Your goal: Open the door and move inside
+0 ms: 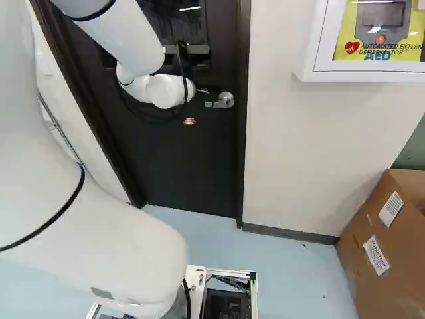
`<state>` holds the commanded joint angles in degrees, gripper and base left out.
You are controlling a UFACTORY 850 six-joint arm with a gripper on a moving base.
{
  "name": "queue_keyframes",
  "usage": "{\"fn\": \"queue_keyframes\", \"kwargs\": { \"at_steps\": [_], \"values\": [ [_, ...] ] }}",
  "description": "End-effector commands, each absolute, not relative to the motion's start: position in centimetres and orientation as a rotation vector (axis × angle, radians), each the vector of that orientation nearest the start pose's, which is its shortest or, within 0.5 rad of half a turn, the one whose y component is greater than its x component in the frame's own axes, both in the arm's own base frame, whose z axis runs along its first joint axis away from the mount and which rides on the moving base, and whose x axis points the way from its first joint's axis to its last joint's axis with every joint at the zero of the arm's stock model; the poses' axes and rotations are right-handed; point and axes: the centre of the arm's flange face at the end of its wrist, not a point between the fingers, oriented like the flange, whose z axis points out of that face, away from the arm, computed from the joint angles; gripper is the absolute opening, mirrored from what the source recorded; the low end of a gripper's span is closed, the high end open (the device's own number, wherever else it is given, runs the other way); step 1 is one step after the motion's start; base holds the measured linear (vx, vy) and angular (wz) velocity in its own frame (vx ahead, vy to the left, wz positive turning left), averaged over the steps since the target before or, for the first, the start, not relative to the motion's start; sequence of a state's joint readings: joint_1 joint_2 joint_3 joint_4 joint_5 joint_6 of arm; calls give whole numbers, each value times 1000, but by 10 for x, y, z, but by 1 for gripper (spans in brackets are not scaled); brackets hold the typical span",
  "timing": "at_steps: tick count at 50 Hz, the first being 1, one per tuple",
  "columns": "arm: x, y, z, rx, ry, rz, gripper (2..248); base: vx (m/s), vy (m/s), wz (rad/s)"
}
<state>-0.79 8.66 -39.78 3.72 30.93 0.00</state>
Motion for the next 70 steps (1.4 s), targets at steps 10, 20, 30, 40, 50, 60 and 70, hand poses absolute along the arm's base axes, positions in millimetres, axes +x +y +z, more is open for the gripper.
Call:
{"fn": "queue_keyframes", "kwargs": {
  "at_steps": [10, 20, 30, 40, 50, 60, 70],
  "values": [
    [456, -9, 554, -2435, 118, -1981, 247, 0, 0, 0],
    [458, -9, 544, -2457, 118, -1954, 247, 0, 0, 0],
    [459, -9, 533, -2480, 118, -1926, 247, 0, 0, 0],
    [455, -9, 522, -2501, 119, -1899, 247, 0, 0, 0],
    [454, -9, 512, -2523, 119, -1871, 247, 0, 0, 0],
    [455, -9, 501, -2545, 119, -1842, 247, 0, 0, 0],
    [457, -9, 490, -2567, 120, -1813, 247, 0, 0, 0]
  ]
}}
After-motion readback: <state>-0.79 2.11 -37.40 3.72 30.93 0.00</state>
